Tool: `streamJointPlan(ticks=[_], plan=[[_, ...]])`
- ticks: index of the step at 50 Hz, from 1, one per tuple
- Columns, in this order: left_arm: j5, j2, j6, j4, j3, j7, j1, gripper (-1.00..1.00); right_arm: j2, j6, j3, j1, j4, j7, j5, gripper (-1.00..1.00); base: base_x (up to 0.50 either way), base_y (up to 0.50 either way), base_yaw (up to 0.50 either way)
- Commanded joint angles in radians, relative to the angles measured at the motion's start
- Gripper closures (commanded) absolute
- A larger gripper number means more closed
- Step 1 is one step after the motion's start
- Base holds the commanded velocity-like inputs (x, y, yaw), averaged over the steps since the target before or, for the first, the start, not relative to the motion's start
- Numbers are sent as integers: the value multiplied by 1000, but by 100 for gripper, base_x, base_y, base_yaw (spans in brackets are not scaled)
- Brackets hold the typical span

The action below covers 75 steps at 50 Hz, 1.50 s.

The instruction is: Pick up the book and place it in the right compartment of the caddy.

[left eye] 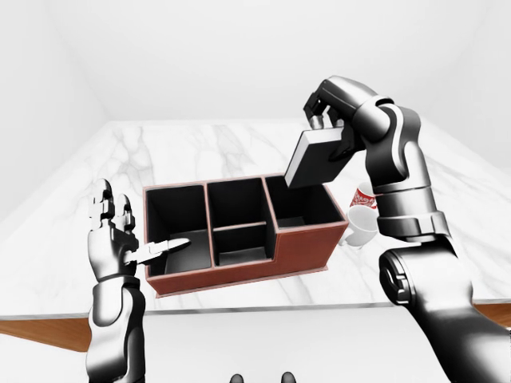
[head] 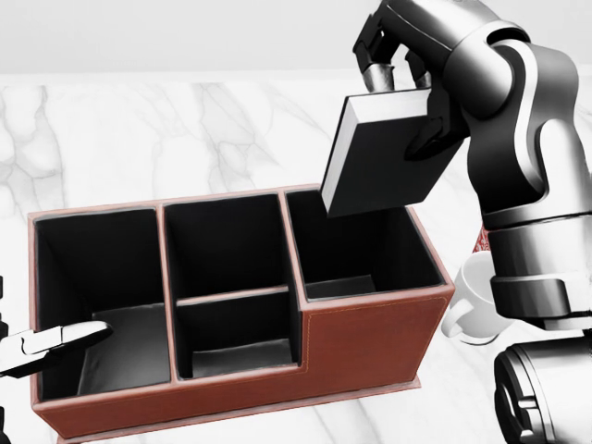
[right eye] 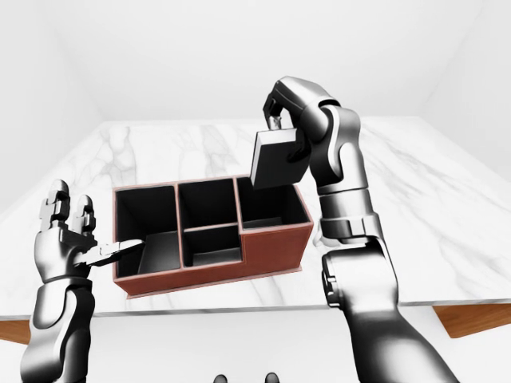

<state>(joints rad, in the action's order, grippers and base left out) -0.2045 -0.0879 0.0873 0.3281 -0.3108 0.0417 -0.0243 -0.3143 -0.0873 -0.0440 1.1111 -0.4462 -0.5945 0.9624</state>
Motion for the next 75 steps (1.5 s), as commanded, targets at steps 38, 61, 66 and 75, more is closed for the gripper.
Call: streamJointPlan(ticks=[38,61,66,75], plan=[[3,5,0,-22,12,7,4,-100,78,0,49,5,-287,187,-20,100,0,0,0],[2,3,0,-28,11,7,8,-100,74,0,52,-6,-365,228,-25,100,0,0,0],[4,4,0,-29,13,8,8,-100,75,0,52,-13,-379,237,-29,100,0,0,0],[4,5,0,-29,14,7,6,-100,76,0,54,-16,-394,249,-35,100,0,0,0]])
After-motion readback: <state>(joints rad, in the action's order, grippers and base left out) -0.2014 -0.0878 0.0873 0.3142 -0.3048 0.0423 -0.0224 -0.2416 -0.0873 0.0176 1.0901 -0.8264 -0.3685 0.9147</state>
